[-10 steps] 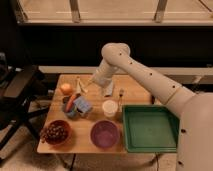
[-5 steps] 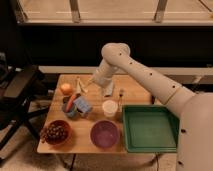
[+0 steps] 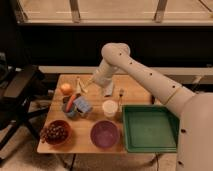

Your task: Place pepper in purple bowl

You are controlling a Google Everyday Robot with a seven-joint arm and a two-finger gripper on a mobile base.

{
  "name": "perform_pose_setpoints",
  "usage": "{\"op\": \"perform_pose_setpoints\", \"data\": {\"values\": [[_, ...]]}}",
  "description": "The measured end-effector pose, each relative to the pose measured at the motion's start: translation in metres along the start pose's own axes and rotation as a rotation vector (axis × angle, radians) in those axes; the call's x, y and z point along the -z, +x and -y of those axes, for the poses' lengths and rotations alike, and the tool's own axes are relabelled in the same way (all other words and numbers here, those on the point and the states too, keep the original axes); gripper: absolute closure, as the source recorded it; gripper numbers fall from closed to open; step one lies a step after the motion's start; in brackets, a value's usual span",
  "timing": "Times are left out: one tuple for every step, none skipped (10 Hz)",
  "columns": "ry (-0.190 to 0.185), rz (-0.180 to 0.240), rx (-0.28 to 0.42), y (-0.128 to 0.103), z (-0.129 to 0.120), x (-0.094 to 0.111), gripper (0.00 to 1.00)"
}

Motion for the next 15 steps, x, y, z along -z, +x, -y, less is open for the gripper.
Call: {"op": "perform_pose_setpoints", "data": {"values": [[0.0, 0.0, 0.0, 0.0, 0.0, 0.0, 0.34], [0.0, 0.0, 0.0, 0.0, 0.0, 0.0, 0.34], [0.0, 0.0, 0.0, 0.0, 0.0, 0.0, 0.34], [0.0, 0.0, 0.0, 0.0, 0.0, 0.0, 0.34], [0.0, 0.0, 0.0, 0.0, 0.0, 0.0, 0.34], [0.0, 0.0, 0.0, 0.0, 0.0, 0.0, 0.34], [0.0, -0.001, 0.0, 0.0, 0.0, 0.0, 0.34], [-0.003, -0.006, 0.002, 0.001, 0.0, 0.001, 0.34], [-0.009, -0.019, 0.017, 0.002, 0.003, 0.002, 0.34], [-0.013, -0.03, 0.07, 0.002, 0.014, 0.0, 0.34], [-0.011, -0.041, 0.116, -0.001, 0.028, -0.004, 0.34], [-0.011, -0.05, 0.149, -0.004, 0.04, -0.008, 0.34], [-0.008, -0.061, 0.183, -0.008, 0.052, -0.013, 0.34], [-0.001, -0.077, 0.231, -0.013, 0.071, -0.022, 0.34], [0.009, -0.088, 0.26, -0.017, 0.082, -0.028, 0.34]]}}
